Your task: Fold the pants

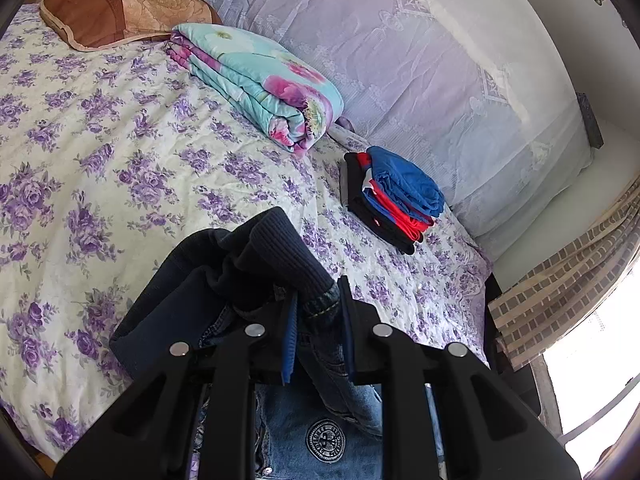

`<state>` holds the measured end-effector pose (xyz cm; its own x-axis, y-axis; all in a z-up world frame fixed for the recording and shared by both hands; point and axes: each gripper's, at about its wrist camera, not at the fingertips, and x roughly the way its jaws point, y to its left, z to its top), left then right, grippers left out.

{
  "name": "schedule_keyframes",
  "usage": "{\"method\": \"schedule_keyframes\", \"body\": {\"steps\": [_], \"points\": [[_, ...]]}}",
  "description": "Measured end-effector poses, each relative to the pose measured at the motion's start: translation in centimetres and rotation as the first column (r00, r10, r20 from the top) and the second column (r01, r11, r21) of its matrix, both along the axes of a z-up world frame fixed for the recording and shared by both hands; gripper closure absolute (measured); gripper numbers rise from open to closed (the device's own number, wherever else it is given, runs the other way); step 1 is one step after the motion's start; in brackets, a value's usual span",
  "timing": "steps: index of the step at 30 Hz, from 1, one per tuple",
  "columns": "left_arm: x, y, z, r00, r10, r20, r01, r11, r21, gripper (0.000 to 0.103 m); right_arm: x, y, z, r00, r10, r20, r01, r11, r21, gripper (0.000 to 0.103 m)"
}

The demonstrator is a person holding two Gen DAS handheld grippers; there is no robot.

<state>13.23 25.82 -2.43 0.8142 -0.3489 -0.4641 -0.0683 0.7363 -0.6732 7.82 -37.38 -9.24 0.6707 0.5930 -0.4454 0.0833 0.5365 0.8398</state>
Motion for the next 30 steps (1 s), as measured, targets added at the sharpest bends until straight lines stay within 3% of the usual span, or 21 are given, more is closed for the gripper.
{"method": "schedule_keyframes", "body": {"steps": [5,7,9,10,12,13,15,16,19,22,26,30], "points": [[1.8,-0.3,1.4,1.000,0.013,0.005,-0.013,1.000,0.013,0.086,4.5,-0.3,5.3,0.990,0.030,0.138,-0.029,1.000,-0.010,0.097],[3.9,-0.1,2.1,1.000,0.017,0.007,-0.017,1.000,-0.009,0.086,8.8,-0.5,7.3,0.984,0.052,0.172,-0.044,0.998,-0.052,0.097],[7.2,0.5,2.1,0.999,0.047,-0.006,-0.047,0.998,-0.035,0.086,14.9,-0.9,7.8,0.987,0.065,0.145,-0.055,0.996,-0.068,0.097],[9.3,1.2,1.3,0.996,0.078,-0.046,-0.081,0.995,-0.052,0.085,18.4,-1.2,7.3,0.992,0.081,0.093,-0.074,0.995,-0.074,0.094],[13.1,2.7,-1.9,0.978,0.085,-0.193,-0.108,0.988,-0.114,0.083,21.9,-2.1,5.8,0.999,-0.024,-0.046,0.020,0.997,-0.081,0.065],[13.9,3.2,-3.4,0.965,0.083,-0.249,-0.124,0.980,-0.154,0.080,21.9,-2.2,5.4,0.997,-0.061,-0.048,0.059,0.997,-0.054,0.051],[13.3,3.2,-4.5,0.974,0.013,-0.224,-0.064,0.973,-0.221,0.068,20.8,-1.5,5.7,1.000,-0.014,0.012,0.014,0.999,-0.045,0.047],[12.5,2.8,-4.1,0.980,-0.007,-0.198,-0.031,0.981,-0.191,0.061,19.6,-1.3,5.7,1.000,-0.008,0.026,0.009,0.997,-0.071,0.044],[9.0,2.0,-1.8,0.987,0.072,-0.144,-0.071,0.997,0.013,0.048,16.3,-1.1,5.1,1.000,-0.009,0.015,0.011,0.994,-0.112,0.035],[6.4,2.7,-0.4,0.990,0.100,-0.102,-0.092,0.992,0.082,0.040,13.9,-1.3,4.0,1.000,0.004,-0.021,-0.006,0.992,-0.128,0.033],[5.0,4.7,-0.8,0.986,0.121,-0.111,-0.117,0.992,0.040,0.039,12.3,-1.9,2.1,0.998,-0.007,-0.061,0.001,0.994,-0.109,0.031],[6.1,3.3,-1.5,0.989,0.067,-0.134,-0.062,0.997,0.041,0.039,11.0,-1.9,0.6,0.997,-0.016,-0.074,0.012,0.999,-0.053,0.031]]}}
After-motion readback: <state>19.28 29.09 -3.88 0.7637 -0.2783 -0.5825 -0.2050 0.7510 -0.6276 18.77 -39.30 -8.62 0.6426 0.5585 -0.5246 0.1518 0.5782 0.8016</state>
